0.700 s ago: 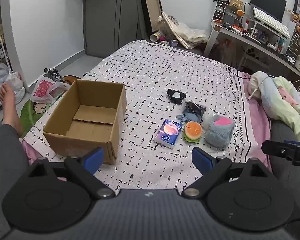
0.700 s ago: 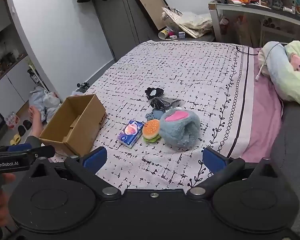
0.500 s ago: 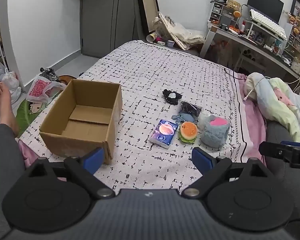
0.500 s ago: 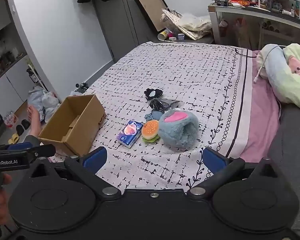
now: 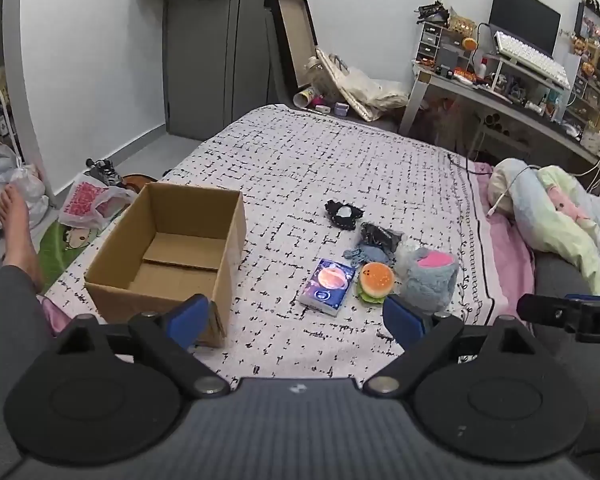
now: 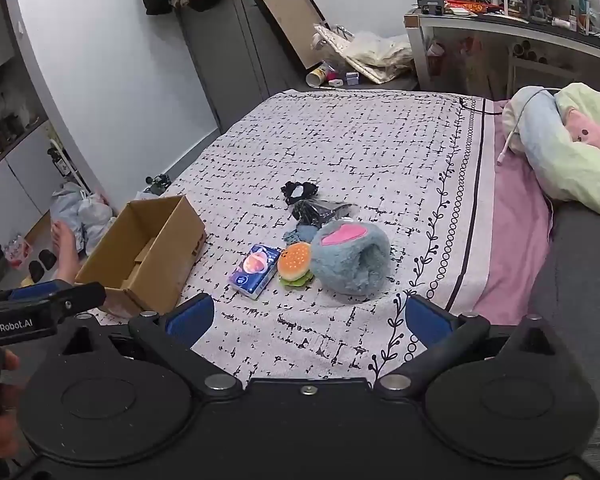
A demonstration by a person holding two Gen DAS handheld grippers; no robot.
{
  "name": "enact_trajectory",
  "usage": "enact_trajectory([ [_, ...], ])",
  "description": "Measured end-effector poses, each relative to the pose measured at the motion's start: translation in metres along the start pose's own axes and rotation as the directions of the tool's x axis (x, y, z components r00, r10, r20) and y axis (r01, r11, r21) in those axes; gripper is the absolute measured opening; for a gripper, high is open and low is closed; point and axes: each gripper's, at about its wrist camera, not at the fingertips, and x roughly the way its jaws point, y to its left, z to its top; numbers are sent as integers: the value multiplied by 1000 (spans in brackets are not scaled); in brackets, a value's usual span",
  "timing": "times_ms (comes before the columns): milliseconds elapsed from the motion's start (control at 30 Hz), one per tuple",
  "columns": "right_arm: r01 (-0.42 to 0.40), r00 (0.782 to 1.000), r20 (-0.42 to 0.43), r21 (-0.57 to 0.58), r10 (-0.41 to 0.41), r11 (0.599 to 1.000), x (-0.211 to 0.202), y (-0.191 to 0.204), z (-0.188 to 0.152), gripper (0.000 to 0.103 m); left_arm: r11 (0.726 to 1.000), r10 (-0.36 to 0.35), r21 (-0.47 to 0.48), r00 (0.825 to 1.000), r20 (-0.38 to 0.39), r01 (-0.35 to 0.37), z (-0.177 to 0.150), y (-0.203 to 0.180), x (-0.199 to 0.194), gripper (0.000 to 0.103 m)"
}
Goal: Organize soft objects
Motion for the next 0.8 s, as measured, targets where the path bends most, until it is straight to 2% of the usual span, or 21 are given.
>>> enact_trajectory([
  [67,-1,1000,2,10,1,1000,0,-2,0,103,1000,-25,3,1000,-6,25,0,-1,0,93],
  [200,0,1000,3,25,0,1000,0,-6,-1,103,999,-3,37,1000,-8,3,-2,-6,-1,93],
  [300,-14,1000,3,32,14,999,-1,-5,0,103,999,-24,22,1000,-14,24,-3,-6,-1,93],
  [800,-27,1000,8,22,27,999,-5,-1,-2,103,999,-33,12,999,-21,33,-3,-7,-5,93],
])
